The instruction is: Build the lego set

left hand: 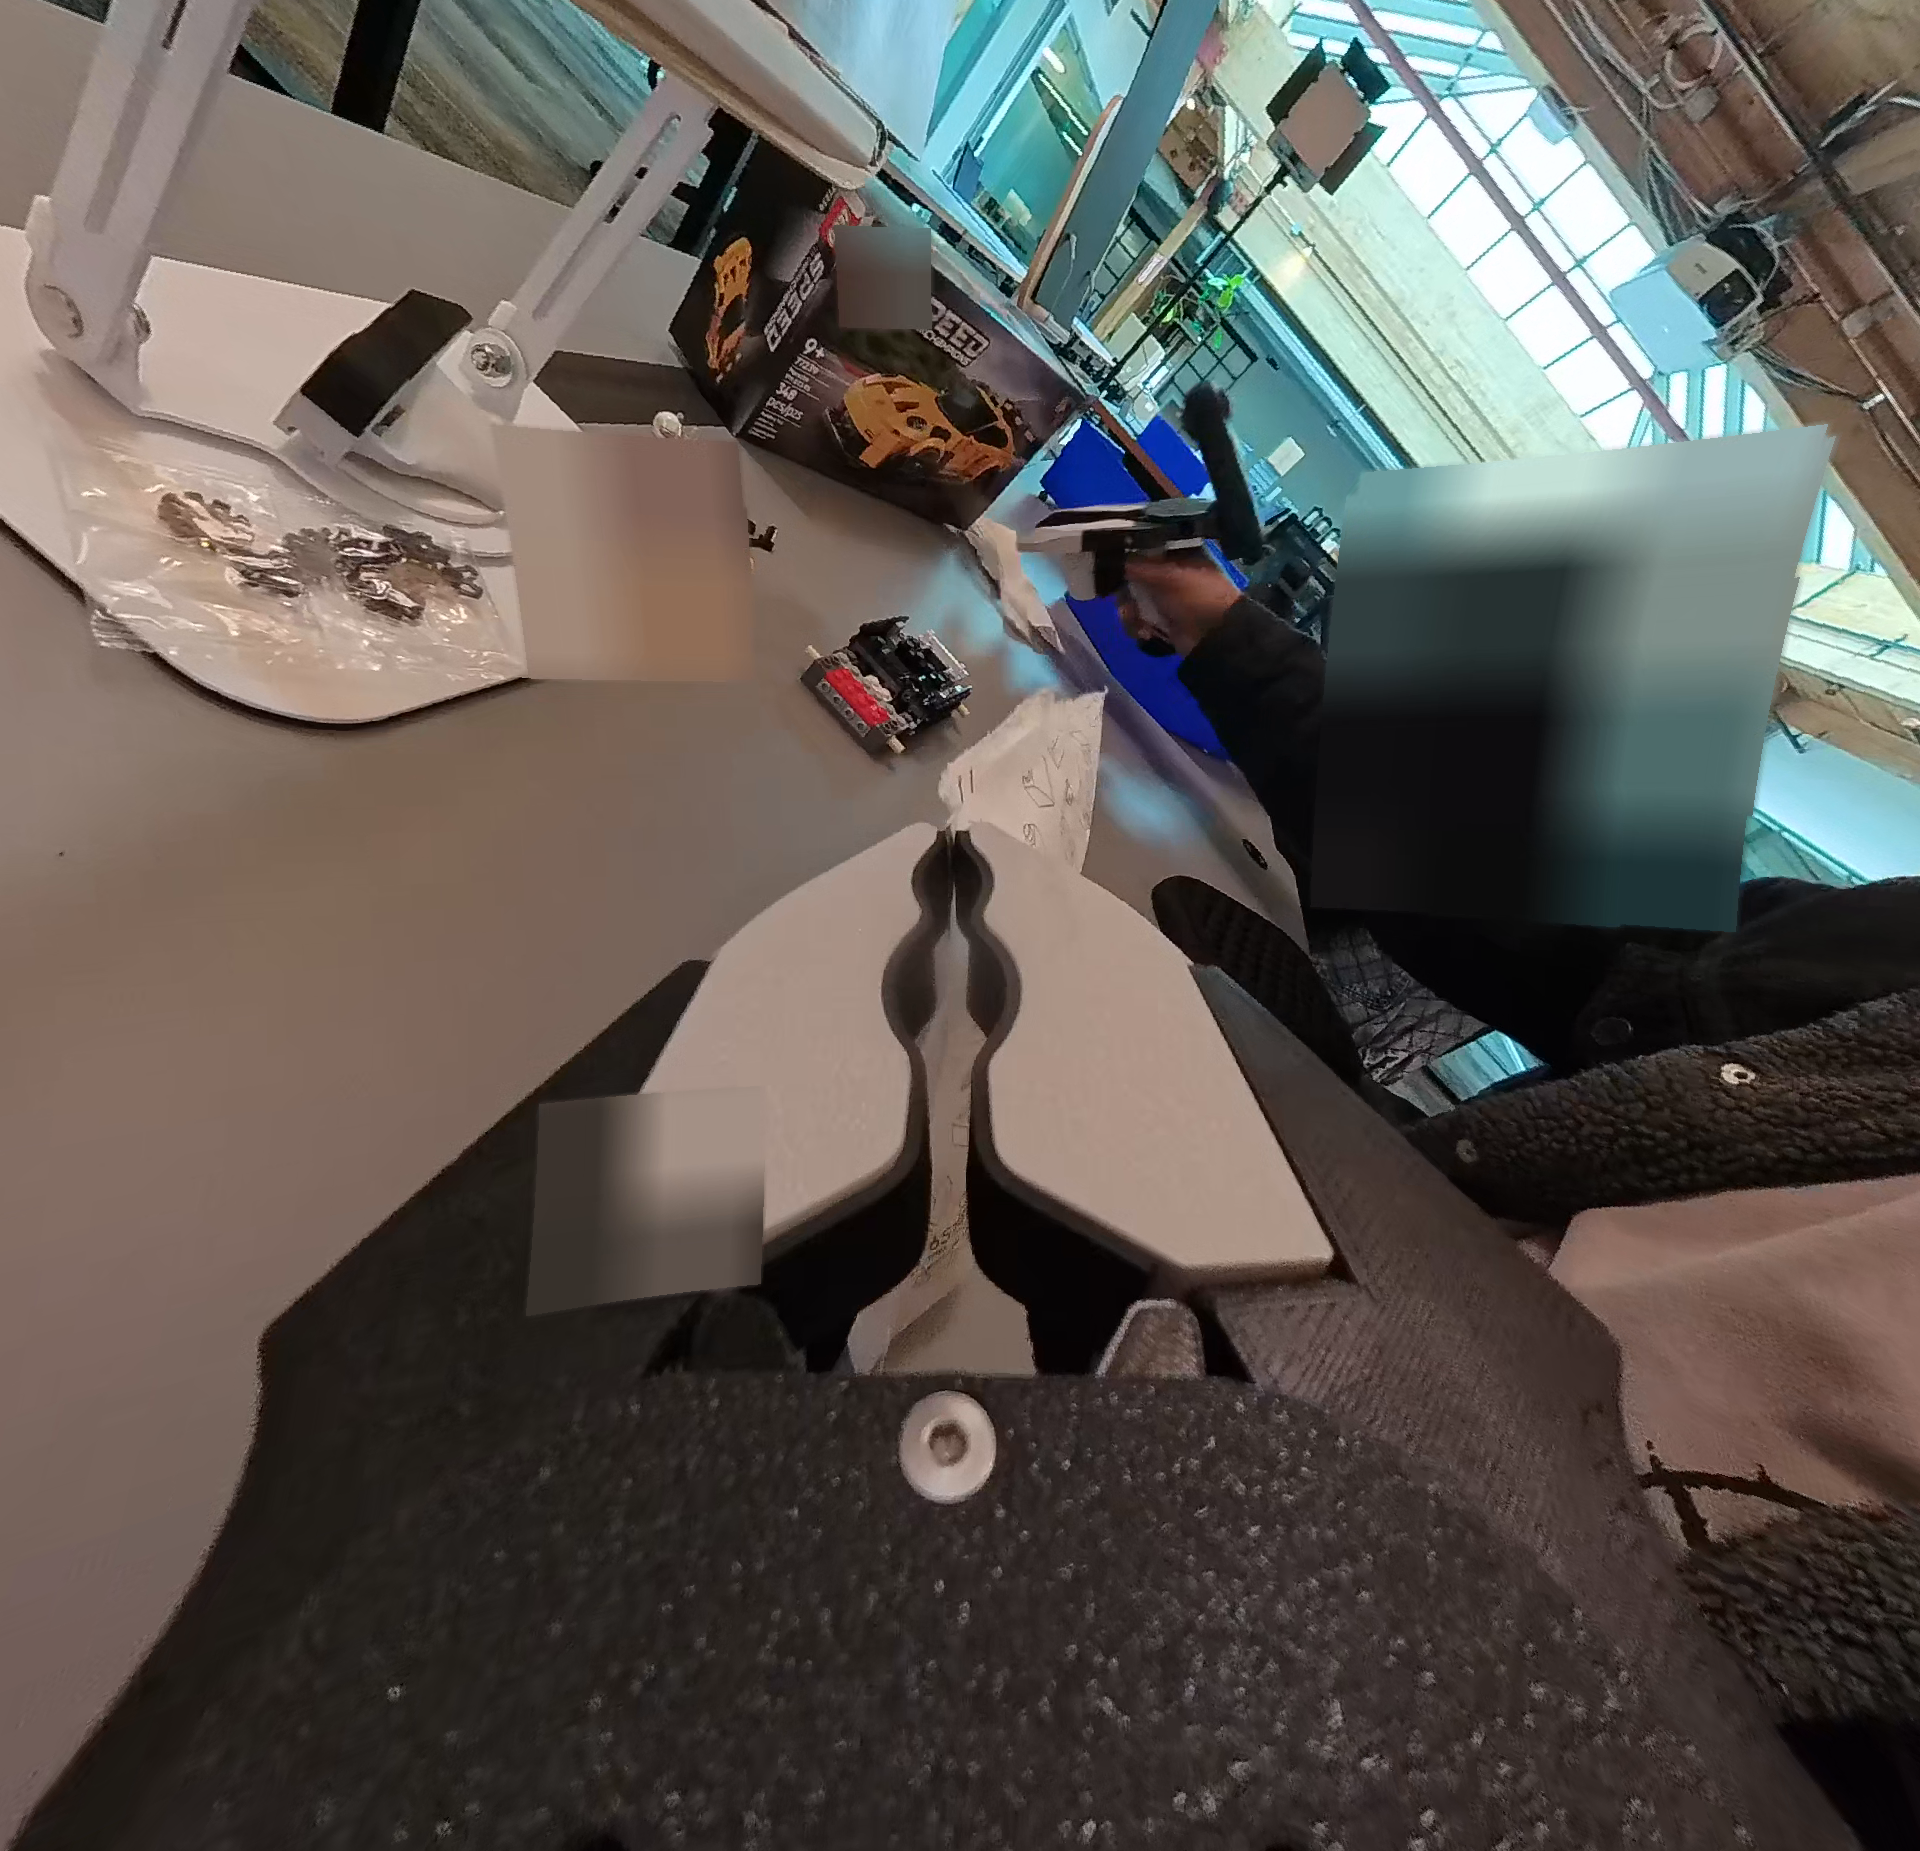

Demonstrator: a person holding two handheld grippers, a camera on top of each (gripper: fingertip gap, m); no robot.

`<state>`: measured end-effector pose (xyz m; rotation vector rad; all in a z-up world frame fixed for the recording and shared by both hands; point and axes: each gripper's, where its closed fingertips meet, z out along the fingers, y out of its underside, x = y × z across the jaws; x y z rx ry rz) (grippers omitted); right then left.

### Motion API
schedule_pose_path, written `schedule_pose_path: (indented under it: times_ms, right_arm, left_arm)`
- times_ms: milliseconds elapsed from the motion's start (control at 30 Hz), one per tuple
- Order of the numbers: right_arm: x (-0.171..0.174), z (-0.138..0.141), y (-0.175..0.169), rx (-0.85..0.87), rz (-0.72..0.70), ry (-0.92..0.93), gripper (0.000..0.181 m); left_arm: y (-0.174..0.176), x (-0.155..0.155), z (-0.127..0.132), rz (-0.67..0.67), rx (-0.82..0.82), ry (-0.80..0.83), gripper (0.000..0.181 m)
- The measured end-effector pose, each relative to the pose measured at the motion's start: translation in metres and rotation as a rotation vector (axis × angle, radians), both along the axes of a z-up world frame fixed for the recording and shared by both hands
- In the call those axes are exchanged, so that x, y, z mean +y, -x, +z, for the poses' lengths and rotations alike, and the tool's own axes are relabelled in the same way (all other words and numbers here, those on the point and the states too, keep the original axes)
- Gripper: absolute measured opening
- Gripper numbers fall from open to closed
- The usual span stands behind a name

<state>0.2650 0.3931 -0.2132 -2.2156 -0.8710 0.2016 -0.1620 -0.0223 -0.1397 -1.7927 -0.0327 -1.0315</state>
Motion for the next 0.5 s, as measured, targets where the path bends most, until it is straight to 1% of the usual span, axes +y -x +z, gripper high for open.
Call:
schedule_pose_path:
  times_ms: [33,100,167,233,300,367,400,500]
  right_arm:
    - [-0.005,0.014,0.002,-0.019,0.018,-0.067,0.067]
    - [-0.03,0.047,0.026,0.025,0.108,-0.171,0.067]
    - [-0.078,0.075,0.071,0.124,0.283,-0.194,0.065]
    - [-0.143,0.091,0.123,0.219,0.509,-0.148,0.062]
    - [-0.212,0.093,0.17,0.264,0.739,-0.083,0.063]
    - [-0.275,0.083,0.208,0.273,0.936,-0.014,0.065]
    - [-0.302,0.075,0.223,0.267,1.022,0.022,0.069]
    - [-0.359,0.051,0.256,0.277,1.204,0.096,0.072]
  left_arm:
    - [0.0,0.0,0.0,0.003,0.002,0.0,0.0]
    - [0.001,0.001,-0.001,0.007,0.005,-0.001,0.0]
    - [0.0,0.002,-0.001,0.009,0.007,0.0,0.0]
    - [-0.002,0.001,0.001,0.0,0.012,-0.018,0.0]
    - [-0.007,0.0,0.005,-0.018,0.034,-0.045,0.0]
    - [-0.014,-0.002,0.008,-0.037,0.078,-0.08,0.0]
    - [-0.019,-0.004,0.011,-0.054,0.1,-0.108,0.0]
    - [-0.036,-0.014,0.017,-0.121,0.154,-0.209,0.0]
